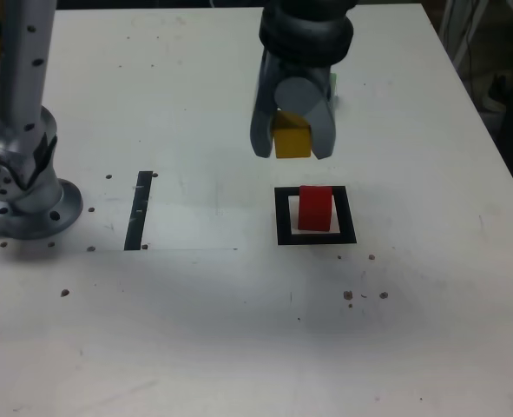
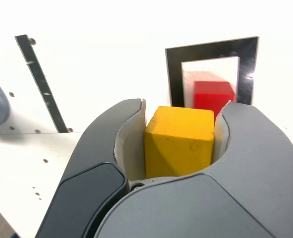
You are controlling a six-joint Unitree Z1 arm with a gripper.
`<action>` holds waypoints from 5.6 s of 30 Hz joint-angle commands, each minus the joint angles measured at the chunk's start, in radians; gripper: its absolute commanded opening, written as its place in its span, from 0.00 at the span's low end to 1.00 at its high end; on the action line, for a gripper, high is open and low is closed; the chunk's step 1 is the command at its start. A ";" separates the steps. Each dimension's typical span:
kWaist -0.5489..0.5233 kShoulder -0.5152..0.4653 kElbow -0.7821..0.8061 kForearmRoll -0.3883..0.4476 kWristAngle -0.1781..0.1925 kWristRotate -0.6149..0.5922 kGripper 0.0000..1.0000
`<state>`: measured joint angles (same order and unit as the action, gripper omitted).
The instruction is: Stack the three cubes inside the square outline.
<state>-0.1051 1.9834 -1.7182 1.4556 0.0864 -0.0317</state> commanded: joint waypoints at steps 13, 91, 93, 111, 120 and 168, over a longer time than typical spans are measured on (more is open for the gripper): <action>-0.010 0.105 -0.007 -0.064 -0.025 -0.033 0.30; 0.590 0.258 -0.301 -0.047 0.173 0.733 0.99; 0.589 0.281 -0.304 -0.054 0.170 0.748 0.99; 0.583 0.389 -0.386 -0.046 0.131 0.824 0.72; 0.589 0.417 -0.398 -0.039 0.119 0.826 0.51; 0.174 0.000 -0.281 0.171 0.091 0.372 0.19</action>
<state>0.1125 1.9988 -2.0109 1.6130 0.1860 0.3840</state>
